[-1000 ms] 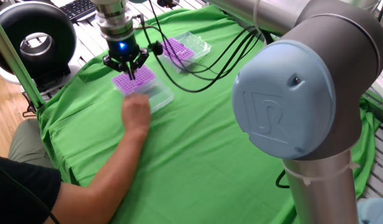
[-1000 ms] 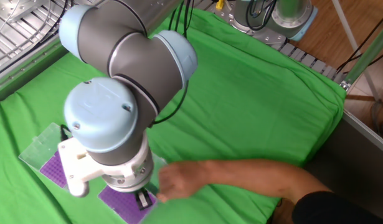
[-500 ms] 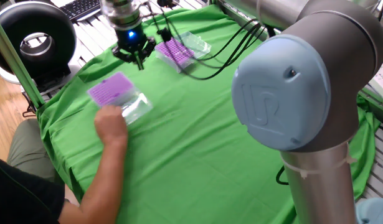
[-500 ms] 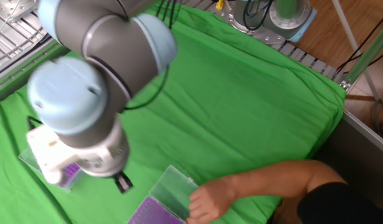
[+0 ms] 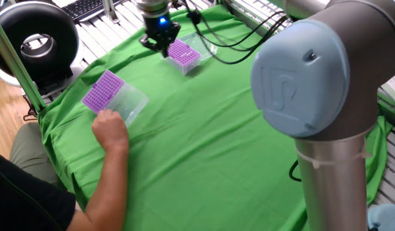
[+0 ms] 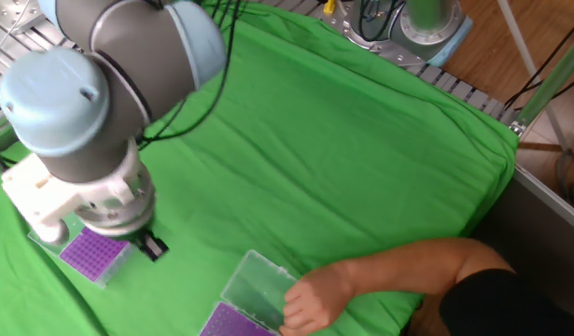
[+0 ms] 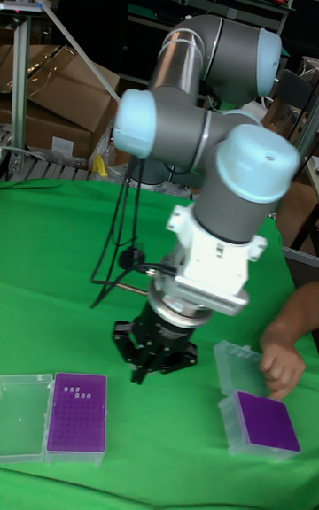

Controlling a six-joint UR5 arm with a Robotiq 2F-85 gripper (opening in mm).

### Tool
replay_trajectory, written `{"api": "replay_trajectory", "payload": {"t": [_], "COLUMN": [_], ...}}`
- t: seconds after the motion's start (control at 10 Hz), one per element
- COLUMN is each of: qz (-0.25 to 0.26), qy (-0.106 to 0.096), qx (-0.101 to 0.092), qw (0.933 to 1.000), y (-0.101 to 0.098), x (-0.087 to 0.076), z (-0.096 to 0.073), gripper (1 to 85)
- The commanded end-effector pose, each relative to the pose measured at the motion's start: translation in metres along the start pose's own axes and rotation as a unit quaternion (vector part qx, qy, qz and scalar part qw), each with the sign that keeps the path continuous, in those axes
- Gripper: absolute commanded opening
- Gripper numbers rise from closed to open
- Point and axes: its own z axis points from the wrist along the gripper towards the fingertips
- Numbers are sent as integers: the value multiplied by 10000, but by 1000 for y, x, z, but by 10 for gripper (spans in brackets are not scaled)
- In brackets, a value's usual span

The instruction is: Insert a small pipette tip into the holder for small pipette tips

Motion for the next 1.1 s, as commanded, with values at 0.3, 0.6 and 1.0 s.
{"api": "replay_trajectory", "payload": {"t": [0.3,0.6,1.0], "qz": [-666,-822,-842], "qy": [-257,-362,-415], "qx": [76,95,43], "qw": [9974,9959,9956], "y": [-37,-44,-43], "x": [-13,-17,-19], "z": [18,22,25], "gripper": [10,10,10]}}
